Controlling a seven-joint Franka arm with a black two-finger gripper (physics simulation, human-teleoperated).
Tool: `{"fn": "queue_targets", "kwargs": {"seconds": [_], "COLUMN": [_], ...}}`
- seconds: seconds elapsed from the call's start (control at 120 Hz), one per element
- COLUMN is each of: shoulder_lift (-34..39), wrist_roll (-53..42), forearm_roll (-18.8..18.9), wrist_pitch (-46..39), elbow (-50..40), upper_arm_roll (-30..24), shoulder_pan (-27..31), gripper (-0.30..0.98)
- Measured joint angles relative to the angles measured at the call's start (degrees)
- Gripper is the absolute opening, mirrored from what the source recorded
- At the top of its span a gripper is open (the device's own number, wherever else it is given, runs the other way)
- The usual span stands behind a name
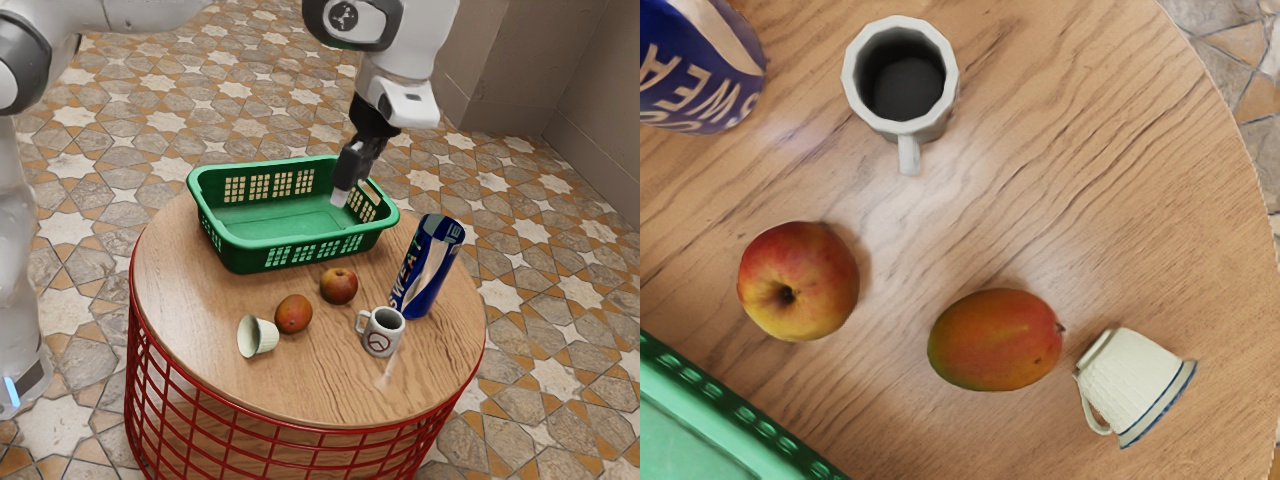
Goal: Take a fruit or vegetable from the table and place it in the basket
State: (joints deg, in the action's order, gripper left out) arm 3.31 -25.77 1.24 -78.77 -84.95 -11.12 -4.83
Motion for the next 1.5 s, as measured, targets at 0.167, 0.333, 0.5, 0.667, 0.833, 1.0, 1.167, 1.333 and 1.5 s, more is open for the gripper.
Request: {"fn": "queue_targets", "kwargs": {"seconds": [0.167, 0.333, 0.5, 0.667, 0.833, 1.0, 1.167, 1.333, 1.5], "shoulder_lift": [0.3, 0.7, 0.6, 2.3, 4.4, 4.9, 4.9, 1.6, -1.0], "wrist_roll": [-10.0, -18.3, -25.0, -30.1, -34.0, -36.9, -38.9, -40.5, -41.7], "forearm_roll": [-1.9, -2.6, -2.9, -3.3, -3.6, -4.2, -4.8, -4.8, -4.6], "wrist_pitch": [-3.2, -8.0, -14.8, -20.2, -23.6, -26.4, -28.0, -28.7, -28.9], "elbow": [-2.5, -9.7, -15.2, -20.8, -25.1, -28.8, -30.0, -27.3, -25.5], "upper_arm_roll": [-1.5, -0.9, -1.1, -1.1, -1.1, -1.1, -1.3, -1.3, -0.5], "shoulder_pan": [1.5, 5.1, 3.8, 3.8, 3.8, 3.9, 3.8, 3.9, 3.8], "gripper": [0.68, 0.69, 0.69, 0.69, 0.69, 0.69, 0.69, 0.69, 0.69]}}
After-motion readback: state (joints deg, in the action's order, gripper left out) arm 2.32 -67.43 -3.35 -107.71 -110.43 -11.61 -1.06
